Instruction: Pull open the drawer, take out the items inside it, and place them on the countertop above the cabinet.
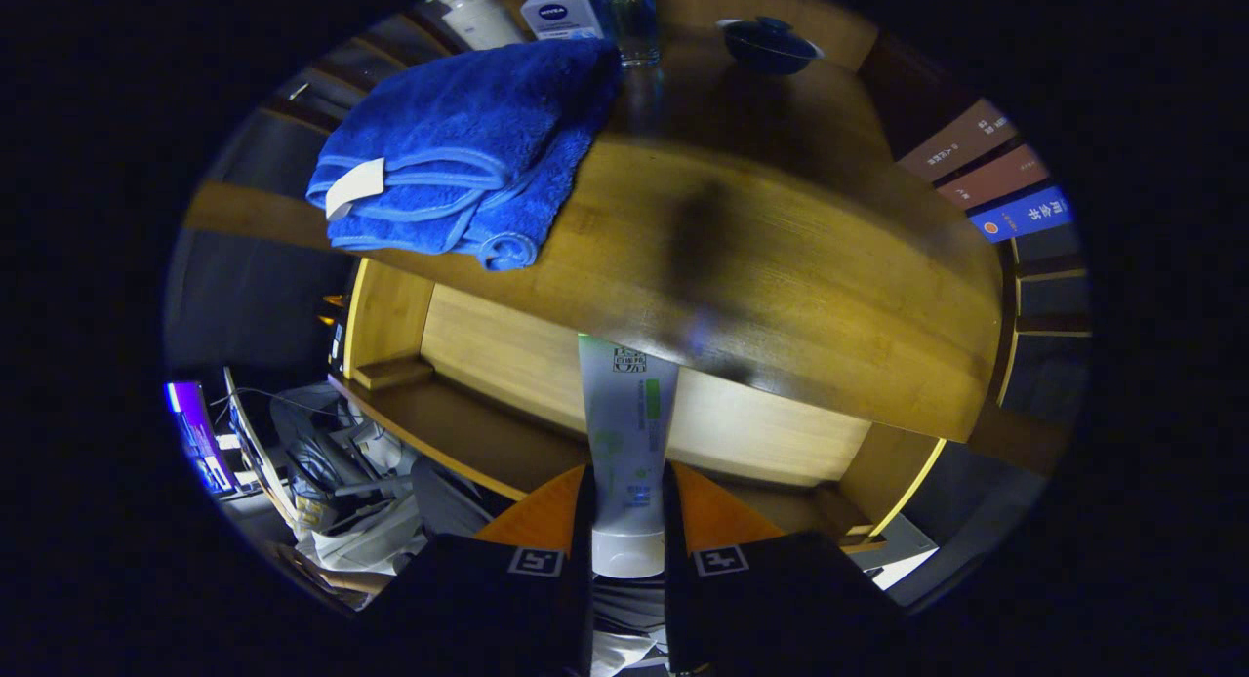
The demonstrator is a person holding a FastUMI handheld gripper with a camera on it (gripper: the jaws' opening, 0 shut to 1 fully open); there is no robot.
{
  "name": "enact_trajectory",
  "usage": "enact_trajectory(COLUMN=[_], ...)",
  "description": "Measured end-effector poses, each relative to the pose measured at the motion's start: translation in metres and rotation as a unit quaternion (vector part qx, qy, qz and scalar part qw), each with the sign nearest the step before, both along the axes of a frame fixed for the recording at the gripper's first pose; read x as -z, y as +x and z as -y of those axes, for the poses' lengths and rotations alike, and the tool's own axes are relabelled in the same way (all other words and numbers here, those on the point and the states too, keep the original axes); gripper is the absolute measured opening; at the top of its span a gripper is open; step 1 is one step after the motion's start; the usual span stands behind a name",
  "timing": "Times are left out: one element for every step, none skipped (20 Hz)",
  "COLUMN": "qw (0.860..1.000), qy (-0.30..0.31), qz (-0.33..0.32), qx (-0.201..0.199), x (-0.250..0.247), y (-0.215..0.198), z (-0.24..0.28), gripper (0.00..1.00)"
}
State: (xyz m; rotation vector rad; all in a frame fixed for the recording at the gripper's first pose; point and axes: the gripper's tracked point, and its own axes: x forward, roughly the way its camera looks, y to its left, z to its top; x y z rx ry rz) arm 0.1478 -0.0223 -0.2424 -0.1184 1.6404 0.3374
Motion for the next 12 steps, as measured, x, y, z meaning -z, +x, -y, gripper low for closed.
enact_trajectory(qw=[1.000, 1.000, 1.000, 1.000, 1.000, 0.999, 0.998, 0.997, 0.995, 0.992, 0.989, 0.987], qy=[0.006, 0.010, 0.013, 0.015, 0.019, 0.024, 0.031, 0.033, 0.031, 0.025, 0.017, 0.013], qz=[-0.001, 0.001, 0.007, 0.014, 0.023, 0.037, 0.055, 0.072, 0.096, 0.118, 0.131, 0.142], qx=[0.001, 0.001, -0.002, -0.004, -0.007, -0.001, 0.006, 0.012, 0.026, 0.045, 0.061, 0.080], x=[-0.004, -0.009, -0.012, -0.017, -0.023, -0.029, -0.038, -0.043, -0.046, -0.048, -0.049, -0.049], y=[-0.003, -0.006, -0.008, -0.011, -0.013, -0.012, -0.007, 0.001, 0.013, 0.030, 0.045, 0.060], z=[-0.002, -0.003, -0.003, -0.003, -0.004, -0.006, -0.007, -0.007, -0.004, 0.000, 0.006, 0.010], gripper=[0.33, 0.33, 0.33, 0.33, 0.34, 0.33, 0.34, 0.33, 0.33, 0.33, 0.33, 0.33])
